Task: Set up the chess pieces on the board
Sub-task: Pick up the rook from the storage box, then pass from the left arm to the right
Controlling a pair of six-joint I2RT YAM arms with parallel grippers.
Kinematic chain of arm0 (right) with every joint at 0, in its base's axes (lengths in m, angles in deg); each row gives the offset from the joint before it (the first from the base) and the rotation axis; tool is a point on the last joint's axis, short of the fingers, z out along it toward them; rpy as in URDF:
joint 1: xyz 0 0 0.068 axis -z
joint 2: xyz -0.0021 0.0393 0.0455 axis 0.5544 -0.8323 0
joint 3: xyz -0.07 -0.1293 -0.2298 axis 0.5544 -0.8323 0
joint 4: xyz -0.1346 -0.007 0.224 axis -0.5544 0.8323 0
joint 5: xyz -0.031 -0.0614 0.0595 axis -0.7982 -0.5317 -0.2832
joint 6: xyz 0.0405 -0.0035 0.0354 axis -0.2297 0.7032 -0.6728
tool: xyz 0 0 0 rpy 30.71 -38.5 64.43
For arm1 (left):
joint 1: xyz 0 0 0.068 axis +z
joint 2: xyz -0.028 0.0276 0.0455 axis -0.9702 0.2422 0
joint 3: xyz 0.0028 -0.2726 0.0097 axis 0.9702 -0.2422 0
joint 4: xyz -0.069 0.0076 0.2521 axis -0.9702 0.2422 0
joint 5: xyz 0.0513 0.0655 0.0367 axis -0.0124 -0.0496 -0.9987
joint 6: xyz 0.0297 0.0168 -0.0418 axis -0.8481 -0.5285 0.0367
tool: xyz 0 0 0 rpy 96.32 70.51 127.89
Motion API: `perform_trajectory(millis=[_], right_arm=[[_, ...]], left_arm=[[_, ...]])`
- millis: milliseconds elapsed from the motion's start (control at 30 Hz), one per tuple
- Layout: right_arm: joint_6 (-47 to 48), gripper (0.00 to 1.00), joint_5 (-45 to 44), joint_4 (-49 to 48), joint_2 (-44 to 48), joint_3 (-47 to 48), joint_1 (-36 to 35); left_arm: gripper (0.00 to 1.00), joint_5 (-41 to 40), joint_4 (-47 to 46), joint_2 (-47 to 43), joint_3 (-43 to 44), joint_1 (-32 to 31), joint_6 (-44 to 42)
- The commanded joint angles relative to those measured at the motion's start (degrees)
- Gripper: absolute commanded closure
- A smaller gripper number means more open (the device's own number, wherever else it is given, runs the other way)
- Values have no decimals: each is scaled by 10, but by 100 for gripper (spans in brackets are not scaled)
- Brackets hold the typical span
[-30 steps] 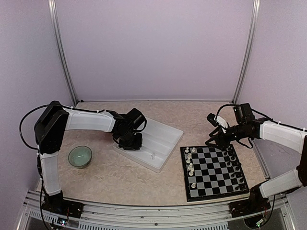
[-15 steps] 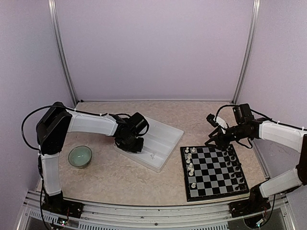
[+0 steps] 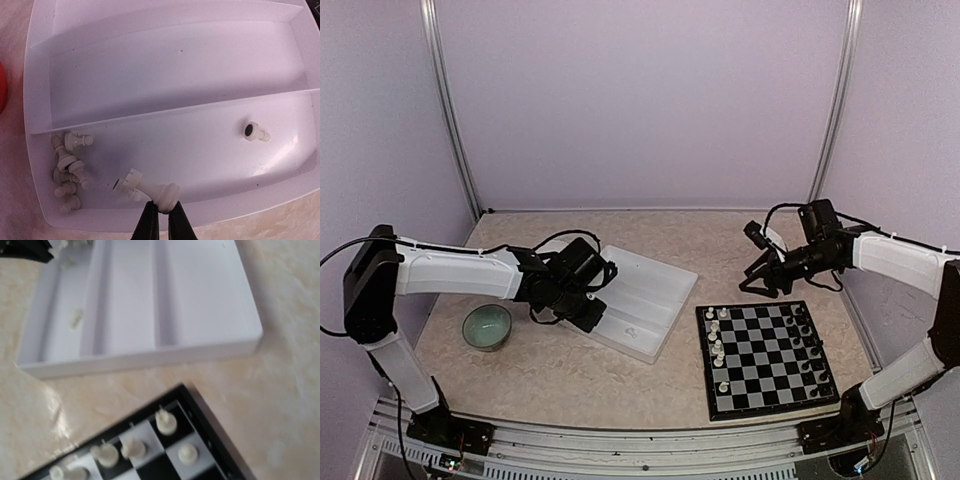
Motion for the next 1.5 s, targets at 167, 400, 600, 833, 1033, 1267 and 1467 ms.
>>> perform_trajectory(millis=[167,400,600,833,1033,1267,1467], right_arm=[[-64,45,171,69,-147,163,-67],[-143,46,318,103,-302,300,-123],[-152,46,371,152,-385,390,-170],[-137,48,372,180,-417,422,-199],[-123,53,364,200,-428,436,-208],[-125,56,351,200,-435,436,-211],[-126,58,349,202,-440,442,-215]], left_arm=[[93,71,-108,-85,6,-32,-154],[94,73,-107,-86,36,-69,-207],[92,66,-86,-65,61,-89,-214],[91,66,-75,-46,76,-101,-217],[90,61,-74,-35,85,-104,-219],[90,63,-80,-32,88,-105,-220],[90,61,-80,-30,90,-105,-220]])
